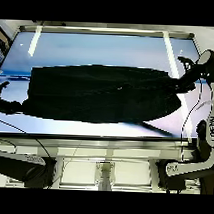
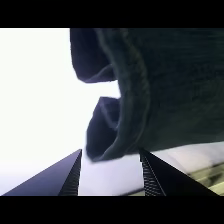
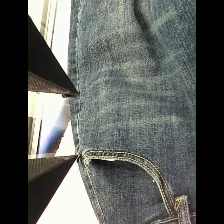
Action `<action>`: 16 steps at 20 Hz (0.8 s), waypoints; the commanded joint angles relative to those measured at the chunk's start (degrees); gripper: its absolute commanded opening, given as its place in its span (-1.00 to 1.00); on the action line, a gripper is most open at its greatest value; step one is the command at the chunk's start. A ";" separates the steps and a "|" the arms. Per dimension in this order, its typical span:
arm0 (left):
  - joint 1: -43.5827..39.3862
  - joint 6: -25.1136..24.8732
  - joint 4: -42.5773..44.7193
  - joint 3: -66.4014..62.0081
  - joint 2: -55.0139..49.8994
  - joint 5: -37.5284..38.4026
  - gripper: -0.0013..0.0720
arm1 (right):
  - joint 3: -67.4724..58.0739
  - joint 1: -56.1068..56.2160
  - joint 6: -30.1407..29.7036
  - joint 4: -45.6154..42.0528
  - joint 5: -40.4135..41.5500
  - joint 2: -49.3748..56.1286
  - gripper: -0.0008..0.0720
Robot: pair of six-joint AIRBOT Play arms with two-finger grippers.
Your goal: Fold the clothes and pants, and hang the long-sleeved shirts on hangers.
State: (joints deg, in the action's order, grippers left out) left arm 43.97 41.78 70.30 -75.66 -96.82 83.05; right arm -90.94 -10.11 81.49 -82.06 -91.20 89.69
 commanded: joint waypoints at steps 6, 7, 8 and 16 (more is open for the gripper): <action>-1.99 -2.82 -3.93 0.09 -2.32 11.21 -0.90 | 0.17 -0.28 -0.46 -2.01 0.68 -0.04 0.13; -1.25 -0.37 -3.98 0.07 -1.88 12.70 -0.90 | 0.17 -0.90 -1.88 -3.78 -0.02 -0.04 0.13; -0.28 3.41 -4.02 -0.11 -1.20 12.76 -0.90 | 0.17 -1.90 -3.21 -5.29 -0.94 -0.04 0.14; 11.04 23.91 -43.43 -5.44 9.68 9.44 -0.90 | 6.56 -14.36 -18.84 2.56 8.61 0.26 0.70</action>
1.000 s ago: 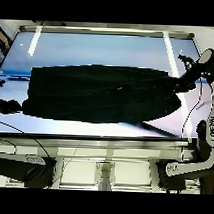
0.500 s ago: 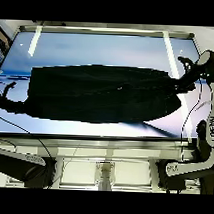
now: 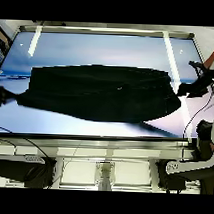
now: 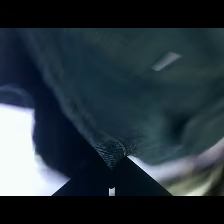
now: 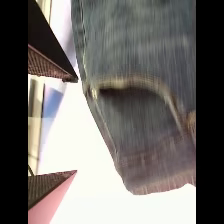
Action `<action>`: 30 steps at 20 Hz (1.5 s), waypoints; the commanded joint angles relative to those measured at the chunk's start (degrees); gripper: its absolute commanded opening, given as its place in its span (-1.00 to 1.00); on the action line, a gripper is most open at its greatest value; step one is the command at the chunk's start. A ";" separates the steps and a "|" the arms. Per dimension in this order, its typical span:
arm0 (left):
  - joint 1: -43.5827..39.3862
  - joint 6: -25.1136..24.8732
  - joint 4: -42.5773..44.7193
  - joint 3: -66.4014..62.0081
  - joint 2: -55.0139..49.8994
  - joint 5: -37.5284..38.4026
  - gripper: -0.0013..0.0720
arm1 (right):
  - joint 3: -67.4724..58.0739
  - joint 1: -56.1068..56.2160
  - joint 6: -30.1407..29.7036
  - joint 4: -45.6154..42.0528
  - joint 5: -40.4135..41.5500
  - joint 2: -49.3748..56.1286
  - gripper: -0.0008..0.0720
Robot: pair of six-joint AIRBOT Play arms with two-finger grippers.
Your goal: Fold the clothes and pants, and hang the long-sleeved shirts on hangers.
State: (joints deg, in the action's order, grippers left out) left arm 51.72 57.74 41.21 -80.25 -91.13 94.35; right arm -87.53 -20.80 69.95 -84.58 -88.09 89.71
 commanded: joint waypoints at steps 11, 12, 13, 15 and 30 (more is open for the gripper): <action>3.48 15.82 -13.35 -0.83 12.35 -1.90 -0.90 | 10.14 -4.68 -15.76 13.49 20.83 9.09 0.67; 3.41 15.82 -13.35 -0.83 12.39 -1.88 -0.90 | 10.16 -4.68 -16.55 15.78 20.76 9.51 0.67; 3.37 15.82 -13.35 -0.83 12.39 -1.90 -0.90 | 10.16 -4.68 -17.25 18.58 19.96 9.94 0.67; 3.23 15.82 -13.33 -0.83 12.39 -1.90 -0.90 | 10.16 -4.50 -19.12 21.99 15.63 10.45 0.57; 3.26 15.80 11.23 -0.83 12.20 -1.09 -0.90 | 23.82 -9.16 -12.09 21.99 -6.05 10.36 -0.78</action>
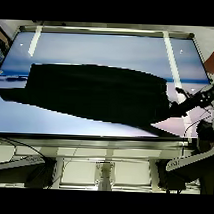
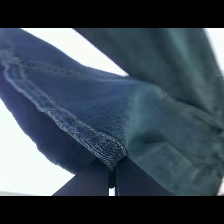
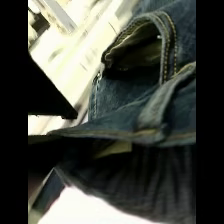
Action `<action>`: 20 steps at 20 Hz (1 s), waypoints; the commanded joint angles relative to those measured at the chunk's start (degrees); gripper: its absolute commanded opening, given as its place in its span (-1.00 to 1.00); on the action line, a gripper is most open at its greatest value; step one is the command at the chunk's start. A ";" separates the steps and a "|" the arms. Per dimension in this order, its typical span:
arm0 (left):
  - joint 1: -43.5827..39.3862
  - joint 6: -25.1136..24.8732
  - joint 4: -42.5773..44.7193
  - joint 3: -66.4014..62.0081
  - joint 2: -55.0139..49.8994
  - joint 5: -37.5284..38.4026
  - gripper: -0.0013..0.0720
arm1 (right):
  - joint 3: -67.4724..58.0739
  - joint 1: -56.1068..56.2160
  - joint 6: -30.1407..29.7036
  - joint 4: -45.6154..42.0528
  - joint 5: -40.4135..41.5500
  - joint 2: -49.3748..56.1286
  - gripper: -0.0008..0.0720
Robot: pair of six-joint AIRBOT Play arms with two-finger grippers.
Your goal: Fold the clothes and pants, and hang the long-sleeved shirts on hangers.
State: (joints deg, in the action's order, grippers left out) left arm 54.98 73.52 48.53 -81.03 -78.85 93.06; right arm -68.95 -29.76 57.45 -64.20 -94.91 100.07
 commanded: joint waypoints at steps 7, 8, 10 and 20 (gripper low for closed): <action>0.26 1.03 -22.08 -1.22 -0.02 0.68 -0.90 | 5.99 -3.17 -12.07 22.27 -10.82 -9.11 -0.88; 0.59 1.07 -26.99 -2.49 -0.02 0.61 -0.90 | 5.49 -4.28 -14.62 25.81 -10.80 -11.93 -0.88; 2.25 1.90 -35.04 -5.66 0.28 -0.61 -0.90 | 3.39 -7.54 -16.31 28.28 -10.75 -17.42 -0.88; 18.47 14.23 -6.64 -7.63 15.91 -13.70 -0.90 | -6.34 -28.72 -7.78 37.03 -8.87 -31.71 -0.88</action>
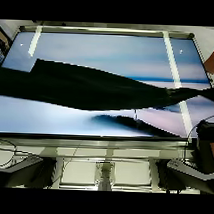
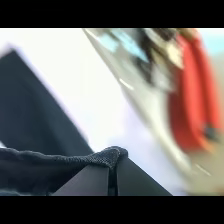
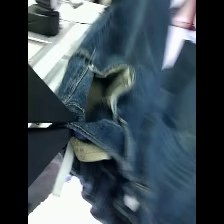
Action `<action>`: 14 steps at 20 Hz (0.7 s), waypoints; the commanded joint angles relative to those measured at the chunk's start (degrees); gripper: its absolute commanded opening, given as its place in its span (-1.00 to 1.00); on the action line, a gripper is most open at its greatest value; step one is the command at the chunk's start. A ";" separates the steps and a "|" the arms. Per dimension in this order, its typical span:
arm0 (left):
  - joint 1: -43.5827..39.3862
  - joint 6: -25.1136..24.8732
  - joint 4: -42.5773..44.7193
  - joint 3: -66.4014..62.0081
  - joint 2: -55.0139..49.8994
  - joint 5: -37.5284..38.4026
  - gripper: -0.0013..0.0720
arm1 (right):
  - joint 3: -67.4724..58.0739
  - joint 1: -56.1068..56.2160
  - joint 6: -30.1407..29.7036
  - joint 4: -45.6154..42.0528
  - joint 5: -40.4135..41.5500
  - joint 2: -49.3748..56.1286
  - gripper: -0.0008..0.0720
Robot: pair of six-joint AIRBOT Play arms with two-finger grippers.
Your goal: Fold the clothes and pants, and hang the long-sleeved shirts on hangers.
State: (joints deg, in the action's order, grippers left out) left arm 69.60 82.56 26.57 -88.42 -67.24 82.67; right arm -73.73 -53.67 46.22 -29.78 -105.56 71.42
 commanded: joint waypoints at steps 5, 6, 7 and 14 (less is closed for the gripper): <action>0.20 7.50 36.83 -0.24 5.75 1.51 -0.90 | -1.55 -5.20 10.45 -6.08 2.80 -4.13 -0.88; -1.60 7.50 39.95 -0.24 5.68 1.55 -0.90 | -1.55 -5.20 12.24 -10.51 4.50 -4.42 -0.88; -3.80 7.45 43.56 -0.24 5.51 1.53 -0.90 | -1.55 -5.20 14.21 -14.91 6.14 -4.70 -0.88; -24.72 -0.76 52.81 -0.22 -2.03 2.10 -0.90 | -1.55 -4.61 20.17 -27.28 8.37 -4.24 -0.88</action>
State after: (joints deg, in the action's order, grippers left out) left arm 52.49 86.13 75.31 -88.62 -66.46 84.33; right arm -75.22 -58.67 63.90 -52.27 -96.95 67.11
